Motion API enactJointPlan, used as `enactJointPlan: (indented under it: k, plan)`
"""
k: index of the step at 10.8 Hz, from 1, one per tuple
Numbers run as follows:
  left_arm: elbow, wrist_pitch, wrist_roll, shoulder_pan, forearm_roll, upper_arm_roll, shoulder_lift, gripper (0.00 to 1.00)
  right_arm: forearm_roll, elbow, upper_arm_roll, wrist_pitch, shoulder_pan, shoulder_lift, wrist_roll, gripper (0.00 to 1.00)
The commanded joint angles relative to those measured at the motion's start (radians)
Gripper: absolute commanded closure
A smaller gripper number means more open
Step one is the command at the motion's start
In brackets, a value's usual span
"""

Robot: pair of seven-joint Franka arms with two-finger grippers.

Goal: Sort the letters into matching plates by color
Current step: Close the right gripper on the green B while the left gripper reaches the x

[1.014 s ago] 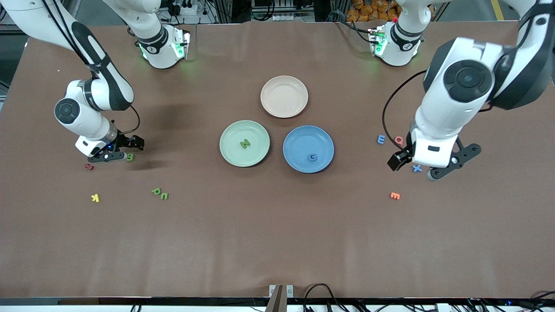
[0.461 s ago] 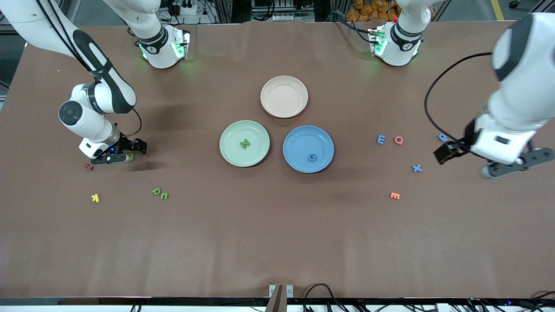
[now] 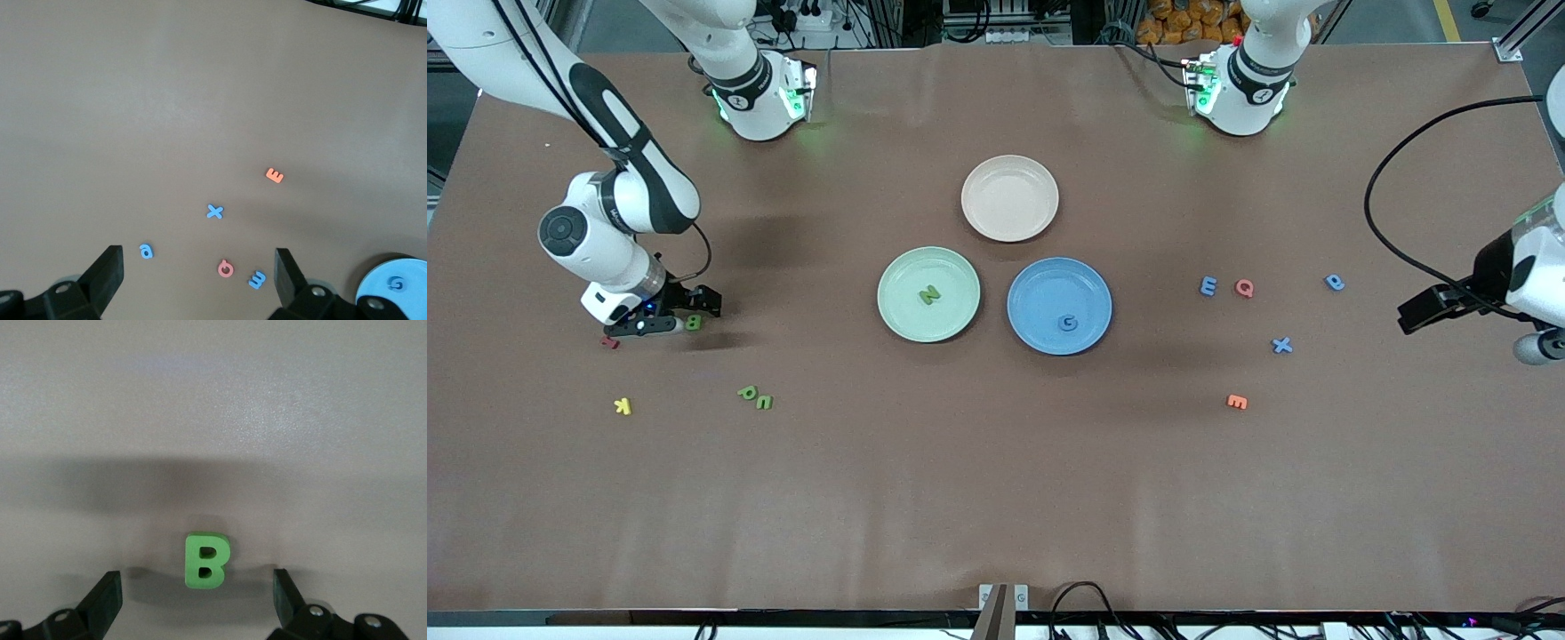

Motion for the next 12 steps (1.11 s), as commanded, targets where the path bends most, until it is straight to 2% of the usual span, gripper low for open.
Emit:
enactJointPlan:
  k: [1, 3, 5, 7, 8, 11, 12]
  plan:
    - [-0.026, -0.011, 0.025, 0.014, -0.027, -0.004, -0.020, 0.00, -0.021, 0.012, 0.016, 0.010, -0.022, 0.010, 0.006, 0.00]
    - [-0.028, -0.005, 0.038, 0.002, -0.027, 0.020, -0.004, 0.00, -0.016, 0.021, 0.016, 0.010, -0.017, 0.012, 0.006, 0.00]
    - [-0.044, -0.005, 0.042, -0.120, -0.019, 0.167, 0.002, 0.00, -0.013, 0.038, 0.016, 0.010, -0.016, 0.027, 0.007, 0.00]
    - [-0.077, 0.003, 0.051, -0.131, -0.016, 0.203, 0.016, 0.00, -0.013, 0.048, 0.016, 0.012, -0.014, 0.042, 0.009, 0.00]
    - [-0.109, 0.033, 0.053, -0.139, -0.014, 0.224, 0.011, 0.00, -0.015, 0.048, 0.016, 0.017, -0.014, 0.045, 0.009, 0.00]
    - [-0.266, 0.185, 0.084, -0.217, -0.028, 0.348, -0.018, 0.00, -0.018, 0.048, 0.013, 0.032, -0.016, 0.056, 0.007, 0.01]
    - [-0.323, 0.249, 0.084, -0.224, -0.045, 0.358, -0.021, 0.00, -0.019, 0.048, 0.013, 0.032, -0.019, 0.056, 0.007, 0.02]
